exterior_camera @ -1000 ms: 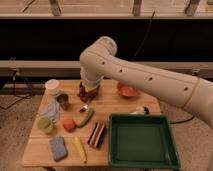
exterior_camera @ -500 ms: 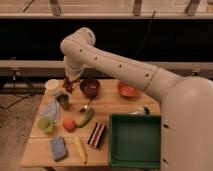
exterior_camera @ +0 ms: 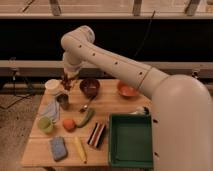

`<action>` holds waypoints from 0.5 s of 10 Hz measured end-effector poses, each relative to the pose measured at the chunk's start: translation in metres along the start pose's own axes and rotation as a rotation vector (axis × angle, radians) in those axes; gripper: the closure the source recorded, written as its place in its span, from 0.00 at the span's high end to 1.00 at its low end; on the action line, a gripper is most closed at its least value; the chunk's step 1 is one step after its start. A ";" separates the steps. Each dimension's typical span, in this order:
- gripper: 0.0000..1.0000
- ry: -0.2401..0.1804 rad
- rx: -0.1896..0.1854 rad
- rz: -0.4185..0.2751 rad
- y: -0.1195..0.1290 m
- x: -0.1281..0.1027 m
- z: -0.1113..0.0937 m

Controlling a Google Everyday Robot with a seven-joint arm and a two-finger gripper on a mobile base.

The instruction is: Place grapes in paper cup

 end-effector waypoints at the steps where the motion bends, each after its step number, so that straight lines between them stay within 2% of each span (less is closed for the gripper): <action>1: 0.00 0.018 0.017 0.010 0.001 0.007 -0.002; 3: 0.00 0.042 0.037 0.016 -0.002 0.031 -0.006; 5: 0.00 0.050 0.052 0.012 -0.012 0.040 -0.002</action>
